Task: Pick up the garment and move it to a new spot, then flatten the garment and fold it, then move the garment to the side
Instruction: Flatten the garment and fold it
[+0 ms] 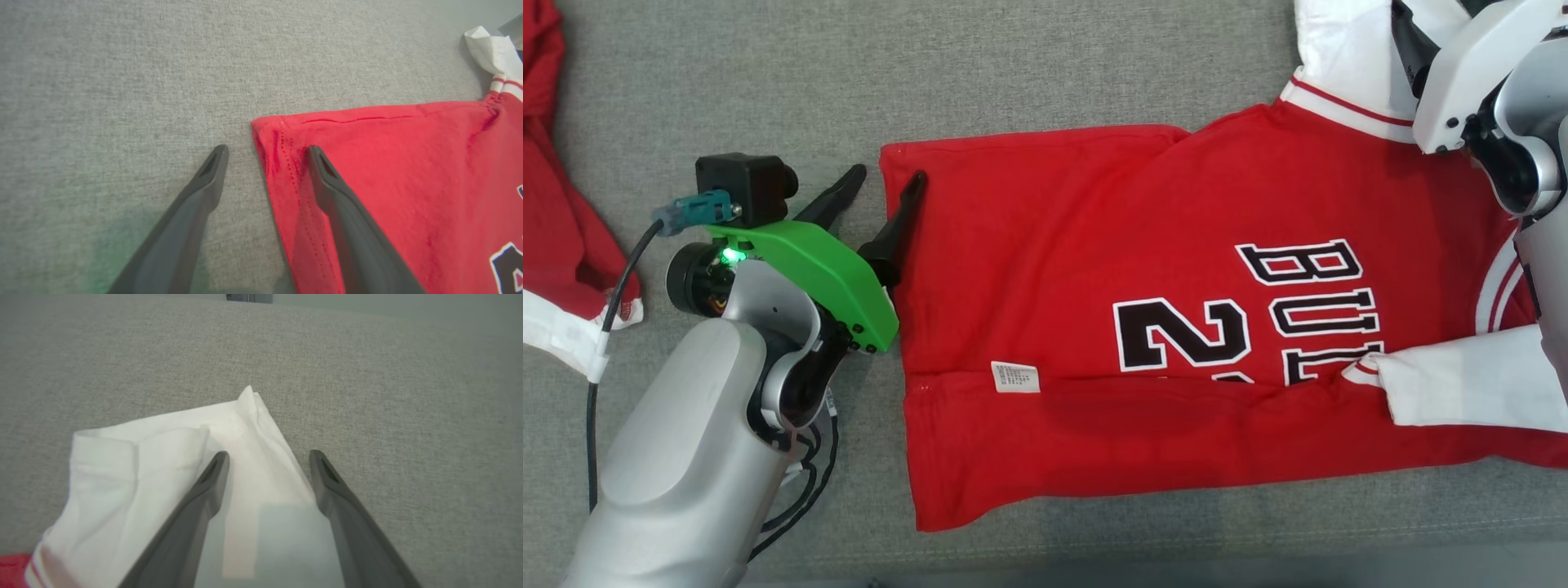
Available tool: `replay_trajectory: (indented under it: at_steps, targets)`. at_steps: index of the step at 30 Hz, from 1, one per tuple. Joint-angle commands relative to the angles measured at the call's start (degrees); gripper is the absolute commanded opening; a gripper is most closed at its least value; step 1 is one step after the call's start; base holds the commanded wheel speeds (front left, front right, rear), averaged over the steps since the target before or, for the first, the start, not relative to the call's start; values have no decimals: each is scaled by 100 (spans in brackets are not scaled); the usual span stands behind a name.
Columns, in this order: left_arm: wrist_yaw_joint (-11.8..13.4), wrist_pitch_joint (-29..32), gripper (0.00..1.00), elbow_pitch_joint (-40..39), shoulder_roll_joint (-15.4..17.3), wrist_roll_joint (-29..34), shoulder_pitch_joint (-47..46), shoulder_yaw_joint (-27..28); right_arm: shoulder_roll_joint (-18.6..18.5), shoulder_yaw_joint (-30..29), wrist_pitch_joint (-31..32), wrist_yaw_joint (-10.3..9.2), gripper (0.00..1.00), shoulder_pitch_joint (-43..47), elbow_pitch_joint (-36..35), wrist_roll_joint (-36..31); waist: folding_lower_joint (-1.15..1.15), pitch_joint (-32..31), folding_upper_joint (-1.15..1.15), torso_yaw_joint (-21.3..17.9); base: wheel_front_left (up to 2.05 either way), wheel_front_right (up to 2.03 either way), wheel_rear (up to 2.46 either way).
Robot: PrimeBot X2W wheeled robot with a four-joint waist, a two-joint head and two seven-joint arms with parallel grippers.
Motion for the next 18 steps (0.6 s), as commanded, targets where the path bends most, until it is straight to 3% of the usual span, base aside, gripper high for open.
replay_trajectory:
  at_steps: [1, 7, 8, 9, 10, 11, 12, 18]
  targets:
    - [43, 62, 100, 258, 47, 9, 66, -19, -22, 4, -48, -2, 100, -114, 77, -35, -1, 122, 48, 125, 0, 0, 0]
    - [-103, 114, 100, 484, -46, -57, -67, -99, -19, 230, -155, -1, 100, -303, 522, 35, -1, 157, 48, 141, 0, 0, 0]
    - [-156, 143, 100, 514, -88, -106, -77, -117, -35, 243, -214, -1, 88, -330, 568, 49, -1, 157, 48, 134, 0, 0, 0]
    - [-218, 155, 69, 536, -122, -136, -86, -142, -46, 236, -265, -2, 41, -367, 627, 55, -1, 156, 48, 124, 0, 0, 0]
    - [-264, 152, 41, 558, -161, -175, -95, -157, -38, 252, -310, -3, 10, -395, 687, 61, -1, 152, 48, 111, 0, 0, 0]
    - [-325, 162, 13, 585, -188, -211, -107, -184, -23, 256, -350, -5, 0, -409, 749, 81, -1, 142, 48, 93, 0, 0, 0]
    - [-413, 168, 0, 591, -220, -231, -115, -232, -10, 265, -391, -5, 0, -409, 813, 109, -1, 126, 48, 75, 0, 0, 0]
    - [-714, 215, 0, 551, -357, -472, -129, -284, -9, 298, -669, -5, 0, -395, 1065, 292, -1, -41, 48, -49, 0, 0, 0]
